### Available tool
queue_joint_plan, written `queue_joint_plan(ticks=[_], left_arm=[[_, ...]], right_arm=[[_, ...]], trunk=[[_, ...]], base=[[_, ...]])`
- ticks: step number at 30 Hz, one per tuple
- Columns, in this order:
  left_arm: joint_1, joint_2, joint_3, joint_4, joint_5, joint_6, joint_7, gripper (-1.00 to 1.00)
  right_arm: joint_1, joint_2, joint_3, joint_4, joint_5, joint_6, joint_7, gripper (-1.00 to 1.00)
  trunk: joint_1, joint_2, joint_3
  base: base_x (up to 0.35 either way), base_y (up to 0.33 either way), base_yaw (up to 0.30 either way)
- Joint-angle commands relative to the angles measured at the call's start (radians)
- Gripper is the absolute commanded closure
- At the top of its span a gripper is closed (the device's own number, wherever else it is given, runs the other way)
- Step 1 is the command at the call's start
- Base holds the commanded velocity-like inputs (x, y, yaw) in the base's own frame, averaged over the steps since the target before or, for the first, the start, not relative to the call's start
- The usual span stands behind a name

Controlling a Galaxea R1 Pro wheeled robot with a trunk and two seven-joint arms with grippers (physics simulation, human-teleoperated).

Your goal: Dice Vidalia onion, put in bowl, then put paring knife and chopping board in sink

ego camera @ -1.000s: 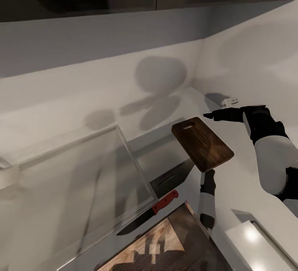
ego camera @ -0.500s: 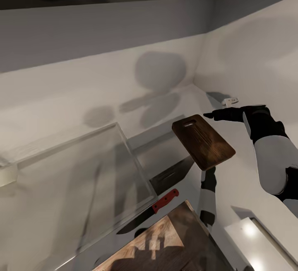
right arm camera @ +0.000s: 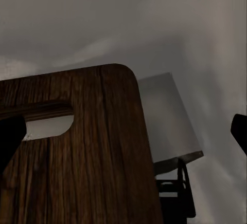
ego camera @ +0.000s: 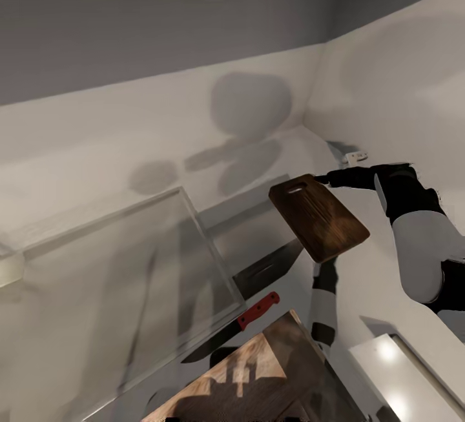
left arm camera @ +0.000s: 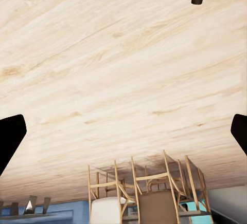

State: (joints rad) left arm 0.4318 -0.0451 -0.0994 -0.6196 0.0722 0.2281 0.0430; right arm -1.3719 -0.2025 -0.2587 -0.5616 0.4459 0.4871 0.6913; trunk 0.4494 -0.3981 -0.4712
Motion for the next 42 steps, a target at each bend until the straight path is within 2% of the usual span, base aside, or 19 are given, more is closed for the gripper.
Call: queue_joint_plan(ticks=[1, 9, 12, 15, 16, 18, 20, 22, 23, 24, 28, 33, 39, 42], left_arm=[[0.001, 0.001, -0.003, -0.003, 0.008, 0.007, 0.005, -1.0], [0.001, 0.001, -0.003, -0.003, 0.008, 0.007, 0.005, -1.0], [0.001, 0.001, -0.003, -0.003, 0.008, 0.007, 0.005, -1.0], [0.001, 0.001, -0.003, -0.002, 0.008, 0.007, 0.005, -1.0], [0.001, 0.001, -0.004, -0.002, 0.008, 0.007, 0.005, -1.0], [0.001, 0.001, -0.004, -0.001, 0.008, 0.007, 0.005, -1.0], [0.001, 0.001, -0.004, 0.0, 0.008, 0.007, 0.005, -1.0], [0.001, 0.001, -0.005, 0.0, 0.008, 0.007, 0.005, -1.0], [0.001, 0.001, -0.005, 0.0, 0.008, 0.007, 0.005, -1.0], [0.001, 0.001, -0.005, 0.0, 0.008, 0.007, 0.005, -1.0], [0.001, 0.001, -0.005, 0.0, 0.008, 0.007, 0.004, -1.0], [0.002, 0.001, -0.005, 0.0, 0.008, 0.007, 0.003, -1.0], [0.001, -0.005, -0.005, 0.0, 0.008, 0.007, 0.004, -1.0], [0.001, -0.005, -0.005, 0.0, 0.008, 0.007, 0.004, -1.0]], right_arm=[[-0.001, 0.008, -0.006, -0.003, 0.01, 0.003, 0.007, -1.0], [-0.001, 0.018, -0.003, -0.067, 0.01, 0.004, -0.01, -1.0], [-0.001, 0.029, -0.004, -0.073, 0.01, 0.008, -0.05, -1.0], [-0.001, 0.076, -0.001, -0.077, 0.009, 0.015, -0.204, -1.0], [-0.001, 0.107, 0.001, -0.077, 0.008, 0.024, -0.295, -1.0], [-0.003, 0.159, 0.003, -0.078, 0.007, 0.066, -0.393, -1.0], [-0.004, 0.196, 0.004, -0.078, 0.008, 0.104, -0.426, -1.0], [-0.004, 0.221, 0.005, -0.078, 0.007, 0.119, -0.437, -1.0], [-0.004, 0.244, 0.005, -0.078, 0.007, 0.129, -0.445, -1.0], [-0.004, 0.251, 0.005, -0.077, 0.007, 0.131, -0.447, -1.0], [-0.004, 0.26, 0.01, -0.074, 0.008, 0.133, -0.448, -1.0], [-0.004, 0.258, 0.016, -0.074, 0.008, 0.127, -0.442, -1.0], [-0.004, 0.245, 0.015, -0.078, 0.01, 0.125, -0.336, -1.0], [-0.004, 0.24, 0.015, -0.079, 0.011, 0.125, -0.317, -1.0]], trunk=[[0.001, -0.002, -0.003], [0.001, -0.002, -0.009], [0.001, -0.002, -0.01], [0.001, -0.002, -0.01], [0.001, -0.002, -0.01], [0.001, -0.002, -0.01], [0.001, -0.002, -0.01], [0.001, -0.002, -0.01], [0.001, -0.002, -0.01], [0.001, -0.002, -0.01], [0.001, -0.002, -0.01], [0.001, -0.002, -0.01], [0.001, -0.002, -0.01], [0.001, -0.002, -0.01]], base=[[0.0, 0.0, 0.0], [0.0, 0.0, 0.0], [0.0, 0.0, 0.0], [0.0, 0.0, 0.0], [0.0, 0.0, 0.0], [0.0, 0.0, 0.0], [0.0, 0.0, 0.0], [0.0, 0.0, 0.0], [0.0, 0.0, 0.0], [0.0, 0.0, 0.0], [0.0, 0.0, 0.0], [0.0, 0.0, 0.0], [0.0, 0.0, 0.0], [0.0, 0.0, 0.0]])
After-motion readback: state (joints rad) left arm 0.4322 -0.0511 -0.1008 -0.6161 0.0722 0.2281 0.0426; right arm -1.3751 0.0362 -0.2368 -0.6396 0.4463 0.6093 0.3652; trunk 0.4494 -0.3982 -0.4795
